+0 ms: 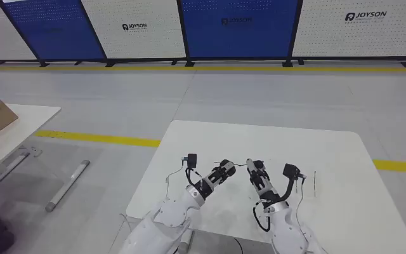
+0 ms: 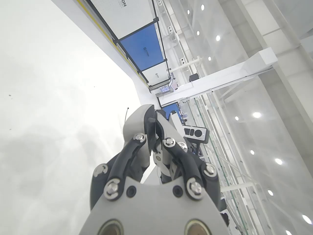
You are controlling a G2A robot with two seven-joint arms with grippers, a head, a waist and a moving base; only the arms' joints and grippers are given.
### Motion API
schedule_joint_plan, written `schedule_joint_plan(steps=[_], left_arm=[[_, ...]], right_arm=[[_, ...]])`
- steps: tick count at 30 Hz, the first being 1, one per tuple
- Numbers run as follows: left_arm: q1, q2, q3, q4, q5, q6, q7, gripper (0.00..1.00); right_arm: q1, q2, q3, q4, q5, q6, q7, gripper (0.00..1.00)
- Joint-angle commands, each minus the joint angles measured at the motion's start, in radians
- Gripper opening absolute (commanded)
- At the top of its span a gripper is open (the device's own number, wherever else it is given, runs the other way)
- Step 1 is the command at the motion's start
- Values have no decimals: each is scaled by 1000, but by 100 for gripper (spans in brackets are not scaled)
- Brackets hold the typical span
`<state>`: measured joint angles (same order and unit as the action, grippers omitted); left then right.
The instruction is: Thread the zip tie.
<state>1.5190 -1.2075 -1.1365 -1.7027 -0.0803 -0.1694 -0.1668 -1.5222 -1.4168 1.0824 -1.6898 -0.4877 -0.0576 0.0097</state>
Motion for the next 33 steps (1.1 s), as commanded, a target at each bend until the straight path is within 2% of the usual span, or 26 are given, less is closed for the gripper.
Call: schedule_joint_plan(steps=[1,6,7,8,11,14,25,33], left_arm=[[0,0,0,0,0,0,0,0],[0,0,0,0,0,0,0,0],[0,0,0,0,0,0,0,0],[0,0,0,0,0,0,0,0],[0,0,0,0,0,0,0,0],[0,0,0,0,0,0,0,0],[-1,0,2,-1,2,1,1,0],[4,2,-1,-6,-2,-15,-19,0]], right_arm=[[-7,2,-3,-7,-32,5,1,29],[-18,5,-13,-15,-97,20,-7,26],[-19,5,-14,-16,-101,22,-7,23],[-20,5,-14,-17,-102,22,-6,16],[-17,5,-13,-19,-93,19,6,11],[-10,6,-14,-23,-102,21,16,0],[6,5,-27,-11,-119,30,34,0],[18,5,-33,4,-101,19,68,0]])
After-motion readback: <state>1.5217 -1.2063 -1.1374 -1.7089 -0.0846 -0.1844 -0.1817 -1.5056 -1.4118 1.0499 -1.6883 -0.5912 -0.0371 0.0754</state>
